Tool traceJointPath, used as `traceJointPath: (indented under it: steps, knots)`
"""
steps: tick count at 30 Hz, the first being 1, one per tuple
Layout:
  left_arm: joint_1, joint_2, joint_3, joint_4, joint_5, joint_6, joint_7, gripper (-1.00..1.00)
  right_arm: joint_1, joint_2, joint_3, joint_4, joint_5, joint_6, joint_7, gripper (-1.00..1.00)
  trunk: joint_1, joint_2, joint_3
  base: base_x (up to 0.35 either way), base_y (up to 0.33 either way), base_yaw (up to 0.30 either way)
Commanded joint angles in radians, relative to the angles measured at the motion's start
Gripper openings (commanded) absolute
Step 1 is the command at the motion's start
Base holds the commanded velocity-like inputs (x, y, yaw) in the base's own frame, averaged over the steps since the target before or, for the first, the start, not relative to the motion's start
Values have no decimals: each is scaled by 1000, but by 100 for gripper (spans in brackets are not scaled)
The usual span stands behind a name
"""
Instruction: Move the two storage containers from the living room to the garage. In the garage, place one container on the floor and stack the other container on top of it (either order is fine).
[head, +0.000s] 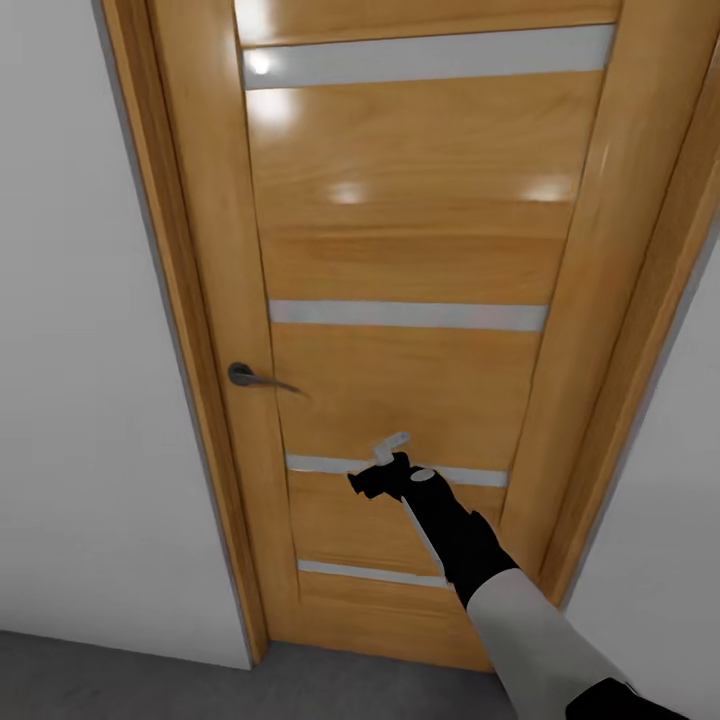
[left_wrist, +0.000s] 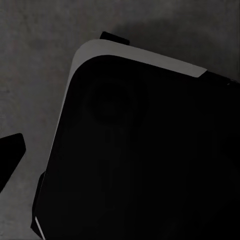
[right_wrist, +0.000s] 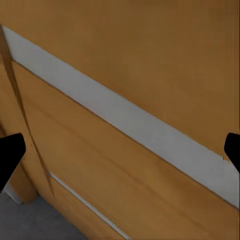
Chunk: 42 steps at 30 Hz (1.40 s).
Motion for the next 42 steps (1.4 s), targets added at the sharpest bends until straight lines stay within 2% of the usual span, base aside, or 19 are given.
traceJointPath:
  steps: [1, 15, 16, 18, 20, 22, 24, 26, 28, 31, 32, 37, 38, 42]
  knots:
    - [0, 0, 1, 0, 4, -2, -1, 100, -1, 0, -1, -2, 11, 5, 6, 100, 1, -1, -1, 317, 161, 0]
    - [0, 0, 2, 0, 4, -2, -1, 100, -1, 0, 37, -9, 16, -29, -21, 100, 1, -1, -1, 314, 163, 0]
    - [0, 0, 2, 0, 4, -2, -1, 100, -1, 0, 38, -5, 18, -41, -38, 100, 1, -1, -1, 200, 31, 0]
    - [0, -1, 2, 0, 4, -2, -1, 100, -1, 0, 39, 3, 17, -73, -122, 100, 1, -1, -1, 62, 10, 0]
    - [0, -1, 2, 0, 4, -2, -1, 100, -1, 0, 39, 6, 17, -84, -177, 100, 1, -1, -1, 22, 3, 0]
    - [0, -1, 2, 0, 4, -2, -1, 100, -21, 0, 39, 40, 19, -99, -223, 100, 1, -1, -1, 7, 1, 0]
    - [0, -2, 2, 0, 4, -2, -1, 100, -71, 0, 36, 127, 18, -133, -252, 100, 1, -1, -1, 3, 0, 0]
    - [0, -2, 2, 1, 4, -2, -1, 100, -158, 0, 33, 312, 16, -222, -287, 100, 1, -1, -1, 1, 0, 0]
    - [0, -2, 2, 0, 4, -2, -1, 100, -201, 0, 32, 425, 15, -293, -315, 100, 1, -1, -1, 0, 0, 0]
    - [0, -2, 2, 0, 4, -2, -1, 100, -207, 0, 30, 443, 14, -304, -327, 100, 1, -1, -1, 0, 0, 0]
    - [0, -2, 3, 0, 4, -2, -1, 100, -236, 0, 8, 458, 12, -312, -338, 100, 1, -1, -1, 0, 0, 0]
    - [0, -2, 3, -1, 4, -2, -1, 100, -252, 0, -57, 479, 14, -331, -339, 100, 1, -1, -1, 0, 0, 0]
    - [0, -2, 3, 0, 4, -2, -1, 100, -253, 0, -62, 481, 22, -352, -333, 100, 1, -1, -1, 0, 0, 0]
    - [0, -2, 3, 0, 4, -2, -1, 100, -254, 0, -57, 481, 28, -354, -326, 100, 1, -1, -1, 0, 0, 0]
